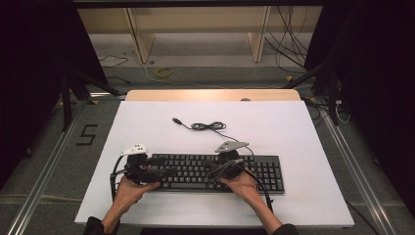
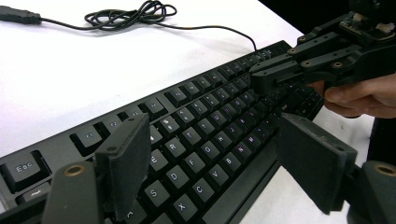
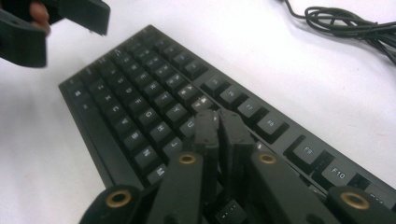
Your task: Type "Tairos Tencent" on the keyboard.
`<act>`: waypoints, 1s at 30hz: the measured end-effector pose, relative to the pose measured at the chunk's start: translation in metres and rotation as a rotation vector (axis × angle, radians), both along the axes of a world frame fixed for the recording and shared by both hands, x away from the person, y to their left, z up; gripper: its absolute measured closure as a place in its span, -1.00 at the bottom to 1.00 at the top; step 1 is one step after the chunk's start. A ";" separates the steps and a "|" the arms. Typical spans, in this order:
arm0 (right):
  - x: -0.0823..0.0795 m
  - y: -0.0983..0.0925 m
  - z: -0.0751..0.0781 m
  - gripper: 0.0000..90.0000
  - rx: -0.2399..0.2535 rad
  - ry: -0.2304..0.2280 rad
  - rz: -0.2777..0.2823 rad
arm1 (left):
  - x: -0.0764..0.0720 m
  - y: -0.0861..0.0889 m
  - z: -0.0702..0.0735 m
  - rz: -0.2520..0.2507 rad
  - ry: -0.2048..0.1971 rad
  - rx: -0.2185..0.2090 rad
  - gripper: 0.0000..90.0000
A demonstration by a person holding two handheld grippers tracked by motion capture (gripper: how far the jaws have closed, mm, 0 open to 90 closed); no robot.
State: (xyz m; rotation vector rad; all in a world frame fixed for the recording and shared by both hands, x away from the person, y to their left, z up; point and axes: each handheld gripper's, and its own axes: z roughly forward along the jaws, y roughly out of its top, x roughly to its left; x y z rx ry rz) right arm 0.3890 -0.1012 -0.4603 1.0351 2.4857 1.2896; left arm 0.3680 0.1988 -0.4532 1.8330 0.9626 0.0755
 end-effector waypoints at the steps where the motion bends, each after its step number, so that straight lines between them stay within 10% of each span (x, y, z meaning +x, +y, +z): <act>1: 0.000 0.000 -0.001 0.96 -0.007 0.001 0.000 | 0.000 0.000 0.000 0.001 0.000 -0.001 -0.42; 30: 0.006 0.005 -0.013 1.00 -0.077 0.039 -0.004 | -0.009 0.007 -0.002 0.008 -0.002 0.005 -0.42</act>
